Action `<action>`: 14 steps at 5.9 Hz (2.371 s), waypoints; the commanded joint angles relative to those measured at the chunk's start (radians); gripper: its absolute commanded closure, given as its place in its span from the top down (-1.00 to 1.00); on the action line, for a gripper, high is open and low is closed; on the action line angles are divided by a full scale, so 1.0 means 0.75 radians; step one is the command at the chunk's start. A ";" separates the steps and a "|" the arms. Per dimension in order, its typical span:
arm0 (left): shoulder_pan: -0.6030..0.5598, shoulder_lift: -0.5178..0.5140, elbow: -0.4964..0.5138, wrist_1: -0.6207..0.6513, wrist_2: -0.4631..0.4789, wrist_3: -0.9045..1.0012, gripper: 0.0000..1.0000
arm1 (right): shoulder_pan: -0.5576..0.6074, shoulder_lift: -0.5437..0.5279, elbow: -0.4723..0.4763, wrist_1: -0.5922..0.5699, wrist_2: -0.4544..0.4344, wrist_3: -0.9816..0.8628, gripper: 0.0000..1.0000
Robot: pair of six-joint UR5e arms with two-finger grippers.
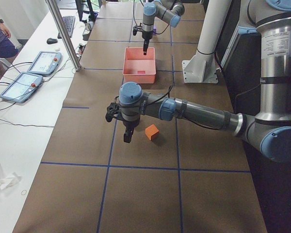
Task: Place blocks into pink bin with both arms
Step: 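Carry the pink cube into the pink bin and release it, then lift the right gripper away from the bin while the left gripper grasps the yellow cube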
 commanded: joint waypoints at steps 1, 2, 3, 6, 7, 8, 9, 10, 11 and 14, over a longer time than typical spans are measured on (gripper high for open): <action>0.187 -0.008 0.009 -0.226 0.027 -0.637 1.00 | 0.188 -0.055 0.005 -0.013 0.163 -0.260 1.00; 0.344 -0.038 0.009 -0.307 0.191 -0.976 1.00 | 0.292 -0.143 0.005 -0.009 0.238 -0.484 1.00; 0.505 -0.148 0.033 -0.312 0.340 -1.298 1.00 | 0.431 -0.223 0.003 -0.007 0.306 -0.723 1.00; 0.648 -0.310 0.225 -0.320 0.409 -1.403 1.00 | 0.694 -0.391 -0.003 -0.005 0.427 -1.231 1.00; 0.670 -0.316 0.254 -0.322 0.415 -1.391 1.00 | 0.694 -0.393 -0.001 -0.003 0.427 -1.231 1.00; 0.697 -0.313 0.271 -0.322 0.418 -1.389 1.00 | 0.694 -0.397 -0.003 -0.003 0.425 -1.231 1.00; 0.752 -0.314 0.311 -0.322 0.420 -1.387 1.00 | 0.692 -0.407 -0.003 -0.003 0.423 -1.233 1.00; 0.765 -0.310 0.316 -0.322 0.420 -1.387 1.00 | 0.692 -0.418 -0.003 -0.003 0.421 -1.233 1.00; 0.767 -0.312 0.328 -0.322 0.420 -1.377 0.82 | 0.692 -0.418 -0.003 -0.003 0.423 -1.233 1.00; 0.716 -0.329 0.275 -0.312 0.422 -1.379 -0.27 | 0.692 -0.420 0.005 -0.003 0.425 -1.233 1.00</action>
